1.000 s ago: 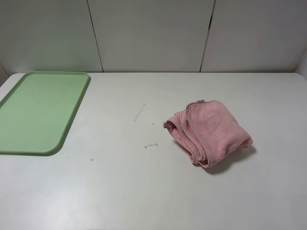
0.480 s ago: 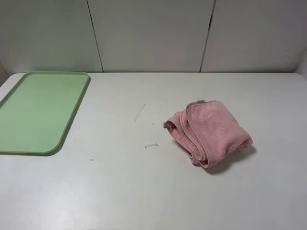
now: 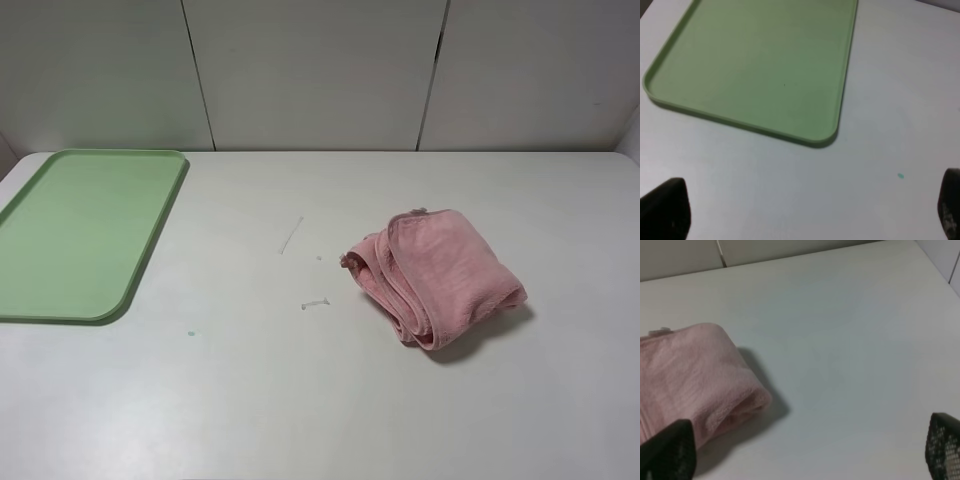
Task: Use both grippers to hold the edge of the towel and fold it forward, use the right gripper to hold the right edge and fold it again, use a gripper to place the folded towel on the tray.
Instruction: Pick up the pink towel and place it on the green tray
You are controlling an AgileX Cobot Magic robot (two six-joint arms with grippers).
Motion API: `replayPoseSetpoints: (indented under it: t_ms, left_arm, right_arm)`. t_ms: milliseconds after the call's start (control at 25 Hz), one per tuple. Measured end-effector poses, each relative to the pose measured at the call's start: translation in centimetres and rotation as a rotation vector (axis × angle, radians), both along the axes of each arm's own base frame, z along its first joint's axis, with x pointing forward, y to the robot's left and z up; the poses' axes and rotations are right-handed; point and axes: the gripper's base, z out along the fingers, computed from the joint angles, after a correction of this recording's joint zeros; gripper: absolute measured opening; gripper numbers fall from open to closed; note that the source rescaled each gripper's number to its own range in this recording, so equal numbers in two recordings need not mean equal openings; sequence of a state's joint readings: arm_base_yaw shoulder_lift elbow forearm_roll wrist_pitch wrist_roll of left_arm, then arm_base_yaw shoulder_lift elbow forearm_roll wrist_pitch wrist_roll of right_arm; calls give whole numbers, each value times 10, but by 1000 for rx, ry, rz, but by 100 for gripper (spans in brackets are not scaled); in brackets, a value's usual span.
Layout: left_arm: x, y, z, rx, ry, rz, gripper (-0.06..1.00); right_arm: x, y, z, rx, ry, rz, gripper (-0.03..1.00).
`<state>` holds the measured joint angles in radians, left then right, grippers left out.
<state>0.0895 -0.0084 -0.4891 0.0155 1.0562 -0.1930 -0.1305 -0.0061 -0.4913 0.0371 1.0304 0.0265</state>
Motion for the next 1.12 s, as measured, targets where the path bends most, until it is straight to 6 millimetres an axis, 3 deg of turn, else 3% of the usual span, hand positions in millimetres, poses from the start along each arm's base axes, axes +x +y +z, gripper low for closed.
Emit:
replayPoseSetpoints:
  t_ms: [280, 480, 760, 920, 1120]
  left_arm:
    - [0, 0, 3, 13, 16, -7, 100]
    - [16, 2, 31, 57, 86, -38, 100]
    - [52, 3, 62, 119, 211, -155, 100]
    - [74, -2, 65, 118, 271, -244, 100]
    - [122, -19, 62, 132, 363, -376, 100]
  right_arm:
    - [0, 0, 0, 0, 0, 0, 100]
    - [0, 0, 0, 0, 0, 0, 100]
    - [0, 0, 0, 0, 0, 0, 100]
    - [0, 0, 0, 0, 0, 0, 100]
    - [0, 0, 0, 0, 0, 0, 100]
